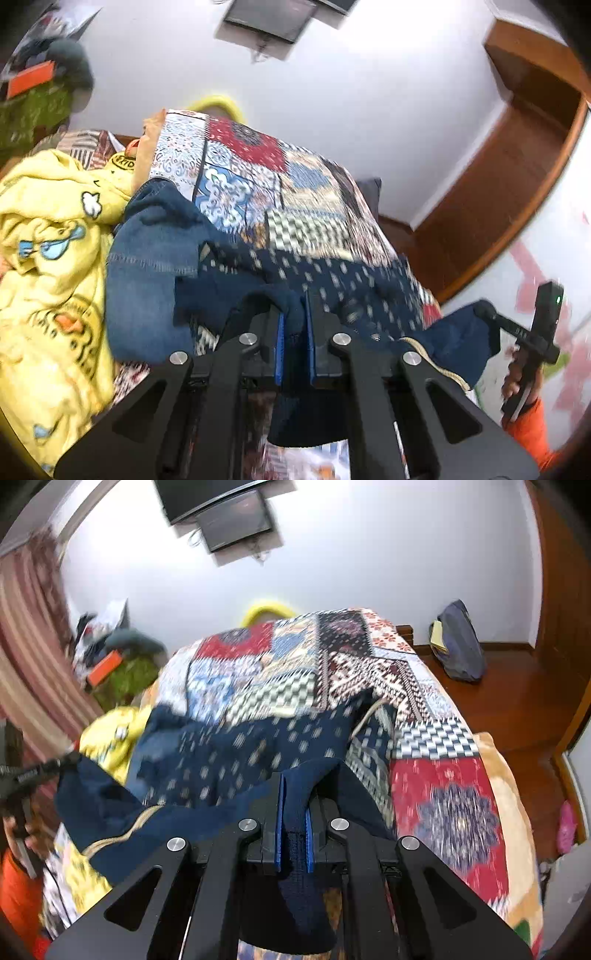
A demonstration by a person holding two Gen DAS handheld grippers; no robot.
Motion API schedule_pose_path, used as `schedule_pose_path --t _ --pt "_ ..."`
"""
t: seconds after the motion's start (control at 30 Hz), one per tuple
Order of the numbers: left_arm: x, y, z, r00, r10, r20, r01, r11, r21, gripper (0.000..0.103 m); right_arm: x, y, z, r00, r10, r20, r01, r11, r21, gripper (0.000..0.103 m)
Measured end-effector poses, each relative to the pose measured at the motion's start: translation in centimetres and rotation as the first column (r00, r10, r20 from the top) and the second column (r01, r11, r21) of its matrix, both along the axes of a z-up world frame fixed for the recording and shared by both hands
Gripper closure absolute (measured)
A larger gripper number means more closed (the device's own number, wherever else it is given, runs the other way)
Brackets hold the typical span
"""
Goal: Fold large clothes
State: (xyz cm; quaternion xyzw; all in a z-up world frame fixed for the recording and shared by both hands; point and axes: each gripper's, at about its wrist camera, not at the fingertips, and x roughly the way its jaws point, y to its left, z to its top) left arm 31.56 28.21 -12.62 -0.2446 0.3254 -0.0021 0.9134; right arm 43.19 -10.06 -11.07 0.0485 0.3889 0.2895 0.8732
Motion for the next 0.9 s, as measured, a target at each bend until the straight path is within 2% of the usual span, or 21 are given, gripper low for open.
schedule_pose_path --t 0.1,0.23,0.33,0.43,0.5,0.63,0.7,0.8,0.83,0.9 --pt "3.4 2.0 -2.1 0.998 0.064 -0.017 -0.064 0.998 -0.012 0.094 4.1 0.4 -1.4 0.998 -0.043 -0.054 0.044 0.999 0.010 0.095" --pt "8.3 3.8 -7.3 0.985 0.111 -0.131 -0.114 0.993 -0.017 0.094 8.0 2.1 -5.1 0.989 -0.075 -0.130 0.065 0.995 -0.081 0.095" --pt "10.5 4.3 -11.4 0.968 0.107 -0.226 -0.110 0.994 -0.004 0.094 9.1 3.7 -7.5 0.988 -0.051 -0.149 0.025 0.985 -0.170 0.095" --pt "11.5 3.8 -14.1 0.959 0.071 -0.276 -0.067 0.997 0.027 0.091 8.9 4.1 -8.3 0.992 -0.021 -0.124 -0.007 0.975 -0.222 0.095" --pt "11.5 3.0 -14.2 0.960 0.062 -0.271 -0.043 0.996 0.073 0.091 8.5 4.1 -8.0 0.994 -0.002 -0.109 -0.024 0.969 -0.245 0.091" --pt "11.1 1.6 -12.6 0.959 0.050 -0.278 0.000 0.984 0.180 0.091 7.7 3.7 -6.7 0.998 -0.003 -0.070 -0.018 0.955 -0.298 0.086" --pt "10.4 0.6 -11.2 0.958 0.048 -0.283 0.028 0.966 0.259 0.089 6.9 3.7 -5.7 1.000 -0.003 -0.027 -0.005 0.949 -0.315 0.085" --pt "9.6 -0.3 -9.5 0.960 0.040 -0.278 0.054 0.946 0.320 0.081 4.9 3.7 -4.3 0.999 0.008 0.036 0.005 0.938 -0.347 0.082" --pt "8.9 -0.8 -8.6 0.963 0.034 -0.266 0.060 0.939 0.338 0.075 4.1 3.7 -3.8 0.998 0.011 0.060 0.011 0.932 -0.362 0.080" --pt "8.0 -1.5 -7.5 0.968 0.027 -0.251 0.066 0.933 0.355 0.061 2.7 3.8 -3.1 0.995 0.027 0.101 0.013 0.926 -0.377 0.064"
